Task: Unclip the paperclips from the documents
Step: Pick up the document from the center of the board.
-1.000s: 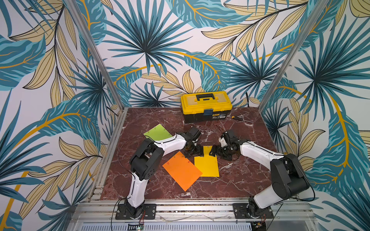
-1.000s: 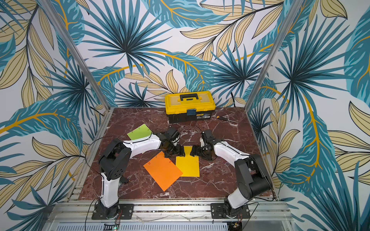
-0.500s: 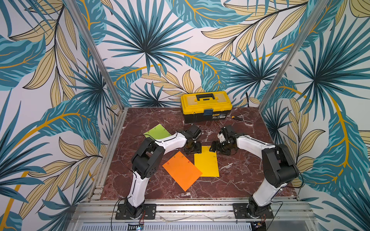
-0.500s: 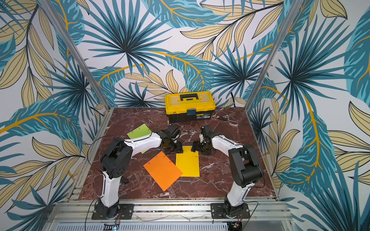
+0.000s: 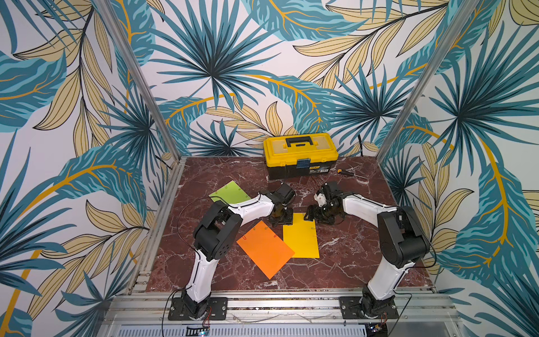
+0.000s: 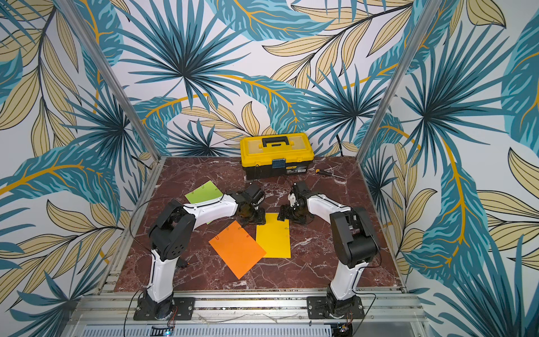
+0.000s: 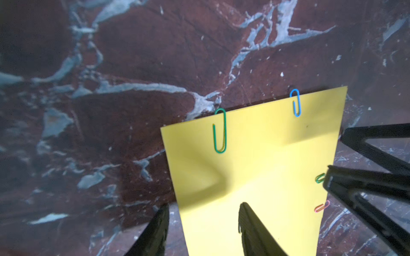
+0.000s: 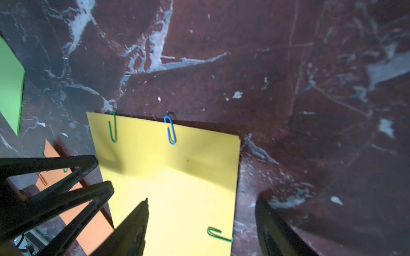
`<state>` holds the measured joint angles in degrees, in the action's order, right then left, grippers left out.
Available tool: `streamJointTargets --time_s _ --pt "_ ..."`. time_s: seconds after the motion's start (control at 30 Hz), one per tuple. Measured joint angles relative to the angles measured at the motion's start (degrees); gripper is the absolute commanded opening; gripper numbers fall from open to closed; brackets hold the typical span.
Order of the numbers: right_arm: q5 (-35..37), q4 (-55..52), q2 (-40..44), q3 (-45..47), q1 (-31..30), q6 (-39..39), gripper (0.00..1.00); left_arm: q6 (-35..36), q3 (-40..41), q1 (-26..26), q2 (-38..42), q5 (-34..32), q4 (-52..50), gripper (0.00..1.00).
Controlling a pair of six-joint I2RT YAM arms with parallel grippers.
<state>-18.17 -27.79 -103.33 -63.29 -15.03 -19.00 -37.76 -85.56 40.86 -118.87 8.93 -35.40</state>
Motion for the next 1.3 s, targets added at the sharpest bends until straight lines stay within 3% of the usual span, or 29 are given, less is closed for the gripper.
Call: streamJointTargets --time_s 0.47,1.3 --pt "-1.68 0.33 -0.26 0.00 0.44 0.76 0.76 -0.02 -0.11 1.18 -0.28 -3.34 0.39 0.47" --pt "-12.35 4.92 -1.16 1.79 0.72 1.77 0.72 -1.27 -0.70 1.16 -1.05 -3.17 1.84 0.43"
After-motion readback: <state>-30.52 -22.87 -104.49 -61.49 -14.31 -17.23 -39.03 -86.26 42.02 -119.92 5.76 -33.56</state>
